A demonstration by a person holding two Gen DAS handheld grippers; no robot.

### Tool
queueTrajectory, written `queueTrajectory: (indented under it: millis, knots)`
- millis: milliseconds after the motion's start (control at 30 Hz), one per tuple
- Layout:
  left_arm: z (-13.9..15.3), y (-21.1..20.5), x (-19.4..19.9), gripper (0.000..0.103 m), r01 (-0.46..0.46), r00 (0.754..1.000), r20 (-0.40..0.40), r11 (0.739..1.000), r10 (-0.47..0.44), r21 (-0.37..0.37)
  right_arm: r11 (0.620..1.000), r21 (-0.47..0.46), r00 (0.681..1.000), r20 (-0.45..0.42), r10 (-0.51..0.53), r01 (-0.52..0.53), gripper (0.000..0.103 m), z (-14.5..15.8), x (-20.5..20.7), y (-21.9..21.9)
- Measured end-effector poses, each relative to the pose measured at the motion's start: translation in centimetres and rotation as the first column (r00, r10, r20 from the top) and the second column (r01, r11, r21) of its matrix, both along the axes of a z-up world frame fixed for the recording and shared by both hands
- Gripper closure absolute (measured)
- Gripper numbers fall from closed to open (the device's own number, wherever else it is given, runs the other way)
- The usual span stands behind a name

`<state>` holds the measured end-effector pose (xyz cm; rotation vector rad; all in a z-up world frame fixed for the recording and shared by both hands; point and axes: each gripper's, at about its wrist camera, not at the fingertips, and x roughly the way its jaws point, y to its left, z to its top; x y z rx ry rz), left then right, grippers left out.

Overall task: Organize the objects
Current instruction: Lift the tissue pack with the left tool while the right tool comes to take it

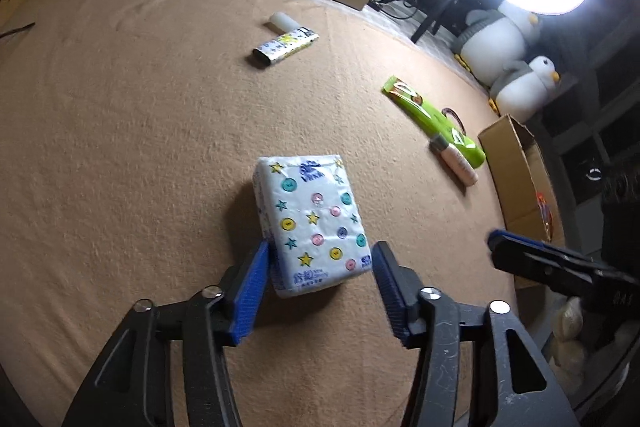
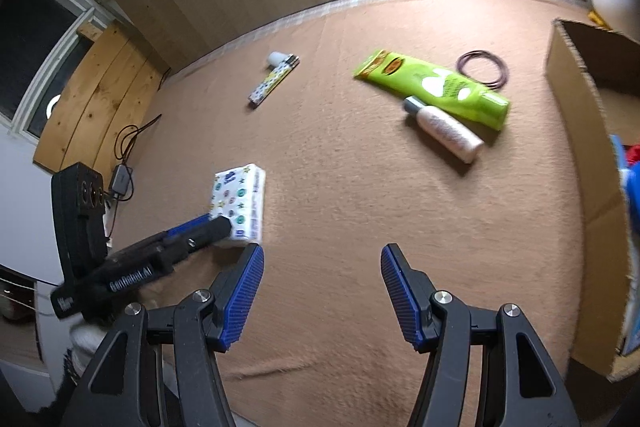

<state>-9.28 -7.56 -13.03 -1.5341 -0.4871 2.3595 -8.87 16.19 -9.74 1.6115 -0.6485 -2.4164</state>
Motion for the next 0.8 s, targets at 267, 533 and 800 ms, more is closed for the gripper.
queueTrajectory:
  millis: [267,533,800]
  knots:
    - [0.0,0.5,-0.3,0.035,0.024,1.000,0.001,0.998,-0.024,-0.052,0.993,-0.034,0.993,0.044,0.111,-0.109,0.045,-1.8,-4.8,-4.0]
    - [-0.4,0.1,-0.8,0.036,0.036,0.999,0.013,0.999,-0.036,-0.027,0.986,-0.090,0.983,0.103,0.153,-0.144,0.045,-4.2,-8.2,-6.2]
    - [-0.8,-0.2,-1.1,0.048,0.032,0.999,0.029,0.999,-0.033,0.012,0.980,-0.080,0.976,0.108,0.189,-0.181,0.049,-4.6,-8.9,-7.7]
